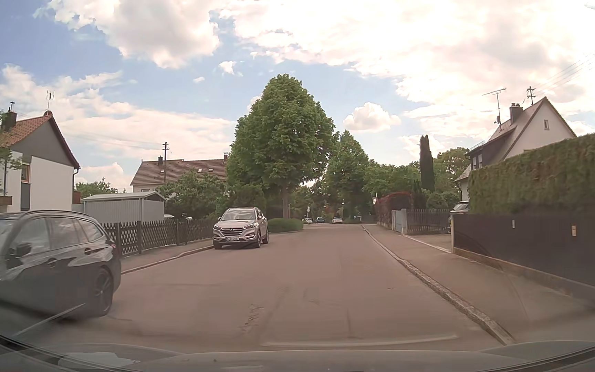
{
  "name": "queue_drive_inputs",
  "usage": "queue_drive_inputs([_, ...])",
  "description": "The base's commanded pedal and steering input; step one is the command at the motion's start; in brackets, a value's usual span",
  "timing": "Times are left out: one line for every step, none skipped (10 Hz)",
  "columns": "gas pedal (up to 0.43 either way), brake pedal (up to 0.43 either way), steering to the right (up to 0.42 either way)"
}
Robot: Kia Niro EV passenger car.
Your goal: Follow the waypoints while adhering to traffic rules and regulations
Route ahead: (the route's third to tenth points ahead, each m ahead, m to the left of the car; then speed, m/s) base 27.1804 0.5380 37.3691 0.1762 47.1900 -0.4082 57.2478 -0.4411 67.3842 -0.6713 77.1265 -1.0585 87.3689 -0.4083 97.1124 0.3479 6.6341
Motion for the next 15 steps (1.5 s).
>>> queue_drive_inputs([0.059,0.018,0.025])
queue_drive_inputs([0.059,0.018,0.026])
queue_drive_inputs([0.059,0.018,0.026])
queue_drive_inputs([0.059,0.018,0.026])
queue_drive_inputs([0.059,0.018,0.025])
queue_drive_inputs([0.000,0.018,0.024])
queue_drive_inputs([0.000,0.018,0.022])
queue_drive_inputs([0.000,0.018,0.017])
queue_drive_inputs([0.000,0.018,0.014])
queue_drive_inputs([0.000,0.018,0.012])
queue_drive_inputs([0.000,0.018,0.007])
queue_drive_inputs([0.000,0.018,0.005])
queue_drive_inputs([0.000,0.018,0.005])
queue_drive_inputs([0.000,0.018,0.007])
queue_drive_inputs([0.000,0.018,0.006])
